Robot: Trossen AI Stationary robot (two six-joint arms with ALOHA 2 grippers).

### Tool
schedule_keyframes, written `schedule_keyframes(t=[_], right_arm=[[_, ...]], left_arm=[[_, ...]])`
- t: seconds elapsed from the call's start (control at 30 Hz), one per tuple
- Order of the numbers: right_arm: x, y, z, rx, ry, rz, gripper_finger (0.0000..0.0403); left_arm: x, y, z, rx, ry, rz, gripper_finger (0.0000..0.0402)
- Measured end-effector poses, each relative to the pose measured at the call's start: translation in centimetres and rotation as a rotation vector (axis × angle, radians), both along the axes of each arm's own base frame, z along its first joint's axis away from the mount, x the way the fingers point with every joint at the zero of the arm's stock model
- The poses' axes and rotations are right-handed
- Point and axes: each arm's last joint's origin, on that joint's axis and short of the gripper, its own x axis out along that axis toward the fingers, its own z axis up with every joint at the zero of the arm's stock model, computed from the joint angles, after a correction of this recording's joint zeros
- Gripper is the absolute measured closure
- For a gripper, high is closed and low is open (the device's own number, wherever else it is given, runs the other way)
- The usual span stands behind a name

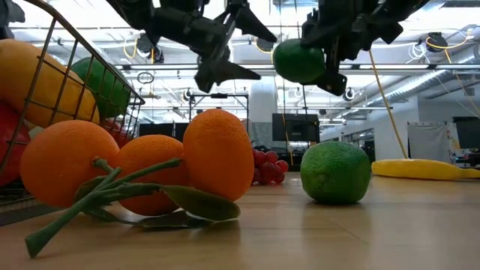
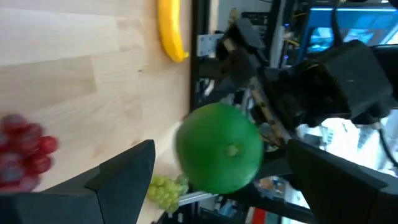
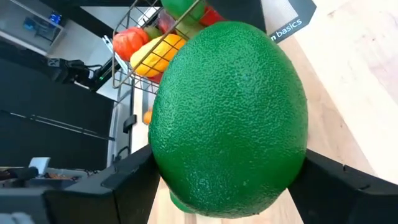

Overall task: Build produce basket
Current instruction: Put the top green lime into the wire basket

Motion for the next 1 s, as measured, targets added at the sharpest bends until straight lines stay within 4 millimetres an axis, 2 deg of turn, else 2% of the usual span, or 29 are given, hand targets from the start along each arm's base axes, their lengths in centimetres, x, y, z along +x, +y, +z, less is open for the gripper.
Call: schedule_keyframes(t=[0.37, 0.67, 1.0], right_arm=[[0.5, -0.1, -0.4, -0.046, -0.019, 0.029, 0.0105], [0.6, -0.3, -0.4, -0.128, -0.033, -0.004, 0.0105], [0.6, -0.4, -0.4, -0.169, -0.049, 0.017, 0.0105]], left_arm=[[2.1, -0.7, -2.4, -0.009, -0.038, -0.021, 0.0039], [2.6, -0.8, -2.8, -0.042, -0.061, -0.068, 0.0042], [2.6, -0.8, -2.7, -0.032, -0.068, -0.076, 0.0113]])
